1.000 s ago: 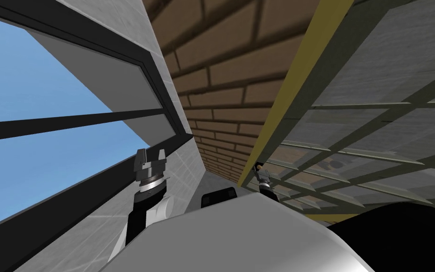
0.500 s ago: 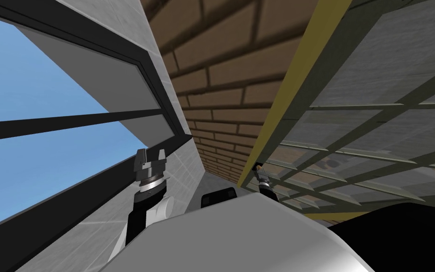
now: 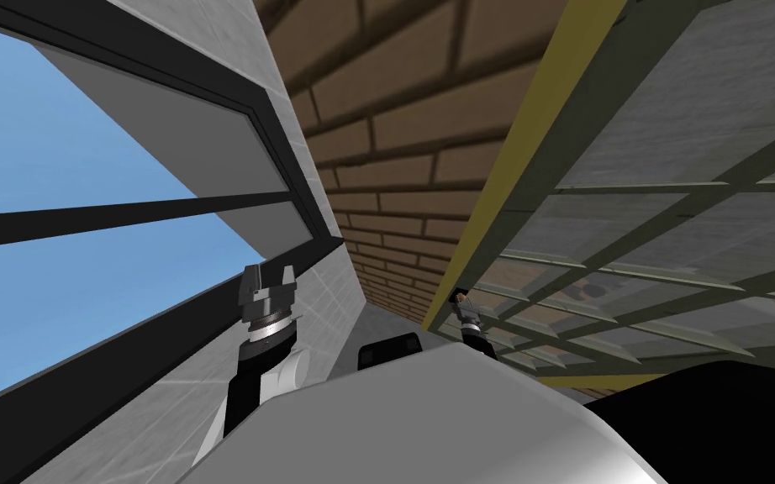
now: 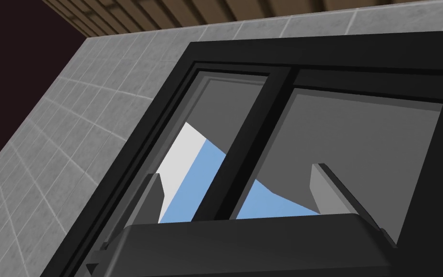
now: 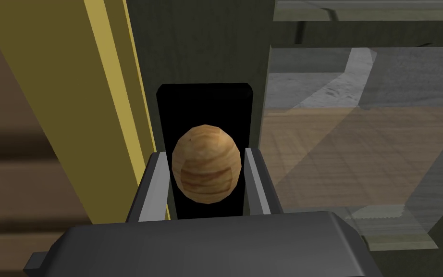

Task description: Pull the door open

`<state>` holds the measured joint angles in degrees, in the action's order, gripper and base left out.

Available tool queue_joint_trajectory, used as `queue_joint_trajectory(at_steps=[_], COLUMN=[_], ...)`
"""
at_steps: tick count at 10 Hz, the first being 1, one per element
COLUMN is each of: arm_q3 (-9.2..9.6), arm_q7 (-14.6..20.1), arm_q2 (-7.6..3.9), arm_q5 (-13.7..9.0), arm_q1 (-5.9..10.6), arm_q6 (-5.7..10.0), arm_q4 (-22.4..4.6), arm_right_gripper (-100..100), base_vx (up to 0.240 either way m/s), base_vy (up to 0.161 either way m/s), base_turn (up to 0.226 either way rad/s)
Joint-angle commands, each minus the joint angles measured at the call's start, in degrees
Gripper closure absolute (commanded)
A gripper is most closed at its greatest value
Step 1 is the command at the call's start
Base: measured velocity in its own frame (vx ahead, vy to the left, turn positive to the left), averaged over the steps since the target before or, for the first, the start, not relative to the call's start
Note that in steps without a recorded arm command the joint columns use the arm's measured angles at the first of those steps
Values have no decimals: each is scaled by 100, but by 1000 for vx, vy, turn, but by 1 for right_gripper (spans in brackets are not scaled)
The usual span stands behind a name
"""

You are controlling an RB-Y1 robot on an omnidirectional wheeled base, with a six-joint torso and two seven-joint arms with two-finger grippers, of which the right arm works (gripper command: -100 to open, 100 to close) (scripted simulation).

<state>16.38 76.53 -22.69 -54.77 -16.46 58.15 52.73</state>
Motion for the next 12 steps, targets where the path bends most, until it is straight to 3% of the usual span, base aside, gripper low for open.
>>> queue_joint_trajectory(at_steps=[1, 6, 7, 12], arm_q3=[116, 546, 494, 893], arm_q7=[51, 316, 273, 562], arm_q2=[-22, -267, -230, -462], arm_q5=[59, 310, 279, 521], arm_q1=[-55, -192, -176, -324], arm_q6=[9, 118, 101, 326], arm_q4=[33, 215, 189, 241], arm_right_gripper=[100, 100, 100, 100], base_vx=[-168, -237, -107, -209], base_vy=[40, -2, -11, 12], base_turn=[41, 80, 35, 93])
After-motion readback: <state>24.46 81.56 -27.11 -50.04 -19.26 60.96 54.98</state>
